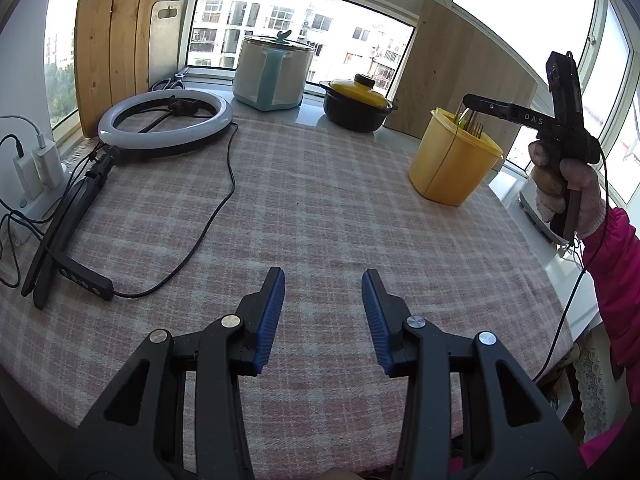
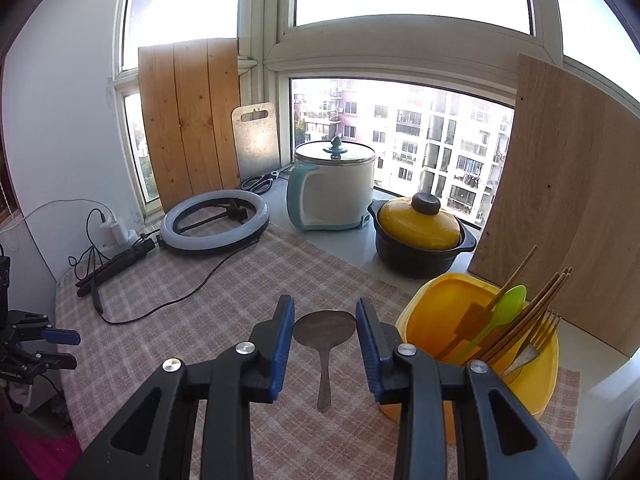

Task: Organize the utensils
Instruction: 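Lift the spoon with the right tool and carry it over the container, then lower the spoon into the container and open the right tool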

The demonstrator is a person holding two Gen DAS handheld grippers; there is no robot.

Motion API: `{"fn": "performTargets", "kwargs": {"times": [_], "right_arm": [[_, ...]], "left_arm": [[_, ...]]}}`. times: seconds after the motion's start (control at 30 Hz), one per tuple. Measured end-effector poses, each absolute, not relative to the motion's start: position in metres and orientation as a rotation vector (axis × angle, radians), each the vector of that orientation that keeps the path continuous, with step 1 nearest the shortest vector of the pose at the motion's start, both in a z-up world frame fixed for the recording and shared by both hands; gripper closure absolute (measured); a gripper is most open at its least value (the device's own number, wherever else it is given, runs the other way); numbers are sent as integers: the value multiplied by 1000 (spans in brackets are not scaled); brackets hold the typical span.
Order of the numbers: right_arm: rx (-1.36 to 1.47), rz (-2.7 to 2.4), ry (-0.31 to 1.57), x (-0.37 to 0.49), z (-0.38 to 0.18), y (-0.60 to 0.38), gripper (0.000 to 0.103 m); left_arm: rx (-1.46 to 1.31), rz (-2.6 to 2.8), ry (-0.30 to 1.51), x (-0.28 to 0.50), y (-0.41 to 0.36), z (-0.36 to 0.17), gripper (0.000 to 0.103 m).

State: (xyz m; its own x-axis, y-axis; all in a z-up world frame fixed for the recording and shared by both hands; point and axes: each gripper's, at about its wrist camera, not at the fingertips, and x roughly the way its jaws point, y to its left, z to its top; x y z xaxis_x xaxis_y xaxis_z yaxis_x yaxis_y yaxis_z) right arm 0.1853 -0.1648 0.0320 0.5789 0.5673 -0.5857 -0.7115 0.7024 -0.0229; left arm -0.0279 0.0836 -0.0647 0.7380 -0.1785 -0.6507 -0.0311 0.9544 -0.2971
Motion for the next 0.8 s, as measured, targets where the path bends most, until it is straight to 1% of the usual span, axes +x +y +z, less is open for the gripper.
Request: {"fn": "performTargets", "kwargs": {"times": [0.5, 0.63, 0.8], "right_arm": [[-103, 684, 383, 191, 133, -199, 71], [-138, 610, 368, 201, 137, -202, 71], [-155, 528, 430, 222, 113, -205, 71]], "left_arm": [[-305, -93, 745, -24, 80, -65, 63], [-307, -89, 742, -24, 81, -64, 63], [-311, -93, 743, -25, 82, -64, 63]]}}
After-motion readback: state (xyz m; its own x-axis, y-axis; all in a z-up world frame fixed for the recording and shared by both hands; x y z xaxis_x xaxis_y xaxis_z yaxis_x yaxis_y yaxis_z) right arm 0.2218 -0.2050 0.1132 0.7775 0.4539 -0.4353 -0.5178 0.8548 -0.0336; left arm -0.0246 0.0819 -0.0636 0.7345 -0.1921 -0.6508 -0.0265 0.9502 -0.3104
